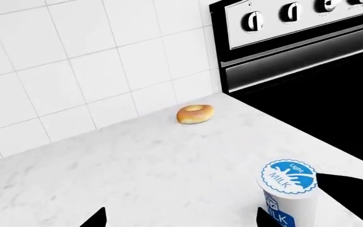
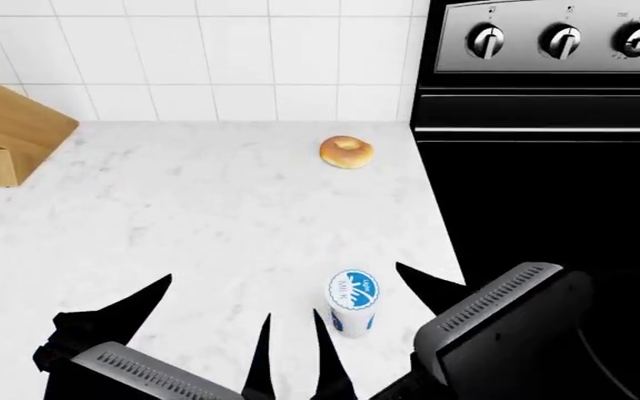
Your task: Pick the peanut butter and yogurt from the counter and place them in the cabinets closest to them.
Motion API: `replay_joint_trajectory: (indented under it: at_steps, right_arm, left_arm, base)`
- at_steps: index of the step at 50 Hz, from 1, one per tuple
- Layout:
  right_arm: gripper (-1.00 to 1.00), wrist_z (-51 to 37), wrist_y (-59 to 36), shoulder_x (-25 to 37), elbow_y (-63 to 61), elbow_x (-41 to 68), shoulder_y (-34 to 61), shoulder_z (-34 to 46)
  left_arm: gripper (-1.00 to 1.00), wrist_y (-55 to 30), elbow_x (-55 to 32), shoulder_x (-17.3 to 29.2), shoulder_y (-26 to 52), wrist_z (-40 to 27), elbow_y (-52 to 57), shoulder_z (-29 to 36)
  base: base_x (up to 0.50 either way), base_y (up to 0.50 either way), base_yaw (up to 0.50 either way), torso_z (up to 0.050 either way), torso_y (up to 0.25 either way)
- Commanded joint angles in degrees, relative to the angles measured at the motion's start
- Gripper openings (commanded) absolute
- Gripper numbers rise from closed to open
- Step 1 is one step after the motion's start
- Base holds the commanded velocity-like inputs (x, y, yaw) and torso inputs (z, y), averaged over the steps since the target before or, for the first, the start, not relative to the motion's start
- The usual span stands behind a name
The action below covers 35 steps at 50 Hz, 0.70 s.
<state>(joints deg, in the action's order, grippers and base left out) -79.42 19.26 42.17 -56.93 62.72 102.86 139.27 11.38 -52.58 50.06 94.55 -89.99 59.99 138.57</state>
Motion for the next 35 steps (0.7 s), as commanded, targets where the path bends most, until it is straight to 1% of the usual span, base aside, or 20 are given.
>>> replay_joint_trajectory:
  at_steps: [1, 12, 22, 35]
  right_arm:
    - [1.0, 3.47, 2.31, -4.4, 3.69, 6.07, 0.24, -1.64]
    - [1.0, 6.81, 3.32, -4.04, 8.3, 8.0, -1.3, -1.65]
    - [1.0, 7.53, 3.47, -2.37, 8.97, 7.62, -1.33, -1.81]
    - [1.0, 8.17, 3.07, -2.57, 11.21, 7.11, -3.72, -1.54]
  left_arm:
    - [1.0, 0.04, 0.03, 0.05, 0.17, 0.0, 0.0, 0.08]
    - [1.0, 0.16, 0.45, 0.26, 0.42, 0.0, 0.0, 0.55]
    - [1.0, -0.21, 0.31, 0.27, 0.11, 0.0, 0.0, 0.05]
    - [1.0, 0.04, 0.25, 0.18, 0.8, 0.0, 0.0, 0.48]
  base:
    - [0.0, 0.0, 0.0, 0.0, 0.0]
    - [0.0, 0.0, 0.0, 0.0, 0.0]
    - [0.0, 0.0, 0.0, 0.0, 0.0]
    - [0.0, 0.0, 0.0, 0.0, 0.0]
